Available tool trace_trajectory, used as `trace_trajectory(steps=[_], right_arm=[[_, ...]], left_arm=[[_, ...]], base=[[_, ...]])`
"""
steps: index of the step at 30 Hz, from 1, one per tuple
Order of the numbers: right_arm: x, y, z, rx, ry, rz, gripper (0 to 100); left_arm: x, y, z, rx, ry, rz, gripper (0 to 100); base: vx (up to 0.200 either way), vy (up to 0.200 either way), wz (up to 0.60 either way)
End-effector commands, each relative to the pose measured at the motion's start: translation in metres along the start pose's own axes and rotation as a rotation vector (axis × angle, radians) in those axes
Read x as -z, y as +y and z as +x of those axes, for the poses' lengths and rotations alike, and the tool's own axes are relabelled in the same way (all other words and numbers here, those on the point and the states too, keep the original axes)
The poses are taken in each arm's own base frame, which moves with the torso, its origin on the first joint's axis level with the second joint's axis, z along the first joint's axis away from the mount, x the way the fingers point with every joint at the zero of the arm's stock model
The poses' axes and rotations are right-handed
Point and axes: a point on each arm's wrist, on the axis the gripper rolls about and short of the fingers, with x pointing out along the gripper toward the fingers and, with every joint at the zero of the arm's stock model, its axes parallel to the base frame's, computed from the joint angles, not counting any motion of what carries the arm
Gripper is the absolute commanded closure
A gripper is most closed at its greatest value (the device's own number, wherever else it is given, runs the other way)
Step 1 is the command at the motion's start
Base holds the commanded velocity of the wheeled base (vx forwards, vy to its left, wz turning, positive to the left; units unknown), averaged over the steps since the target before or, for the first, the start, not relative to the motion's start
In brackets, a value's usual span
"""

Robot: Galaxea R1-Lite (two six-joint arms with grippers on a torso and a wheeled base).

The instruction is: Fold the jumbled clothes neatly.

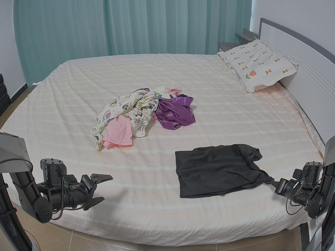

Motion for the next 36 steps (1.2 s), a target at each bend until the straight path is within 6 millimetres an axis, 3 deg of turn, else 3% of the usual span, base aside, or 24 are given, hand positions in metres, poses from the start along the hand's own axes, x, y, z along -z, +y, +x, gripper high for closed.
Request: trace_trajectory(steps=[1,10,14,19,22,30,36], right_arm=[[0.001,-0.003,0.0,0.009,0.003,0.007,0],[-0.025,0.009,-0.004,-0.064,-0.136,0.111,0],[-0.028,0.018,-0.003,-0.108,-0.145,0.168,0],[-0.022,0.056,0.015,-0.25,-0.083,0.346,0],[-0.018,0.071,0.028,-0.295,-0.05,0.359,0],[-0.028,0.092,0.067,-0.306,-0.011,0.347,0],[-0.024,0.107,0.086,-0.288,0.068,0.387,0]], left_arm=[[0.0,0.0,0.0,0.0,0.0,0.0,0],[0.0,0.0,0.001,-0.003,-0.004,0.0,0],[0.0,0.0,0.001,-0.002,-0.002,0.0,0],[-0.001,-0.001,0.001,0.001,-0.004,0.0,0],[0.0,0.001,0.001,-0.01,-0.009,0.0,0],[-0.001,0.0,0.002,-0.01,-0.015,0.0,0],[-0.001,0.001,0.002,-0.01,-0.015,0.0,0]], base=[[0.0,0.0,0.0],[0.0,0.0,0.0],[0.0,0.0,0.0],[0.12,-0.12,0.0],[0.0,0.0,0.0],[0.0,0.0,0.0],[0.0,0.0,0.0]])
